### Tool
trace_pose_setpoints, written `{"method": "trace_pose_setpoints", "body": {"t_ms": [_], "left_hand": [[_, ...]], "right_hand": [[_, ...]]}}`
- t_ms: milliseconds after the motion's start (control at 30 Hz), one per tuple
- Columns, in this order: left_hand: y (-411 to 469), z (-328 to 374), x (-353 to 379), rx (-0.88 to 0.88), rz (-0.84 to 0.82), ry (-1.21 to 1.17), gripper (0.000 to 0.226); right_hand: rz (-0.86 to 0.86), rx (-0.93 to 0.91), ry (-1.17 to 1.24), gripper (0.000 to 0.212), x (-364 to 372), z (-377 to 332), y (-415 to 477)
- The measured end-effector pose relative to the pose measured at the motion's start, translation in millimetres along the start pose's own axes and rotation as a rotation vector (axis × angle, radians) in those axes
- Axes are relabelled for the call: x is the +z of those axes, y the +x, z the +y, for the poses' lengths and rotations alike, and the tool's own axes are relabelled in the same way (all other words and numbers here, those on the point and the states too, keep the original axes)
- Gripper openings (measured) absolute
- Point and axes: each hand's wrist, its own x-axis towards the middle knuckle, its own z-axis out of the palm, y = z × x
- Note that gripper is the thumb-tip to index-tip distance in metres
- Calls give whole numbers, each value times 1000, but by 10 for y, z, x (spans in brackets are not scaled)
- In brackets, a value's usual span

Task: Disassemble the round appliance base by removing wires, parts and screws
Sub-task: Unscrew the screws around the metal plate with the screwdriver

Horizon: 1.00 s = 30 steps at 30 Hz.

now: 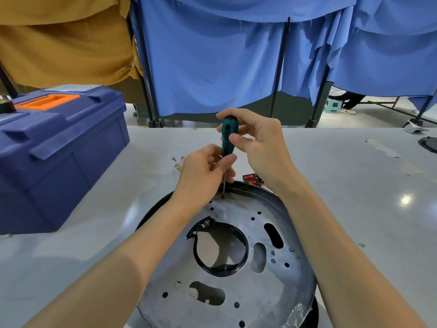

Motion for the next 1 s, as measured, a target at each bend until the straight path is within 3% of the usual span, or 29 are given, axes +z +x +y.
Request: {"method": "trace_pose_setpoints", "body": {"t_ms": [133, 200, 367, 567, 700, 800, 1000], "left_hand": [[-20, -2, -6, -6, 45, 51, 26], [-24, -2, -9, -5, 52, 76, 32], [-12, 4, -25, 12, -7, -25, 12], [-6, -9, -16, -7, 22, 26, 10], [-4, -15, -34, -18, 33, -4, 20], [0, -3, -44, 11, -14, -58, 8], [3, -21, -28, 1, 17, 14, 2]], "right_hand": [[-14, -16, -21, 23, 42, 2, -2], [8, -21, -49, 28, 47, 8, 0], [12, -4, -10, 54, 9, 13, 15], [-33, -28, -2, 28, 63, -5, -18], [1, -31, -36, 41, 41, 7, 2], [22, -3, -32, 51, -2, 15, 18], [-25, -14, 29, 30, 60, 6, -11]]}}
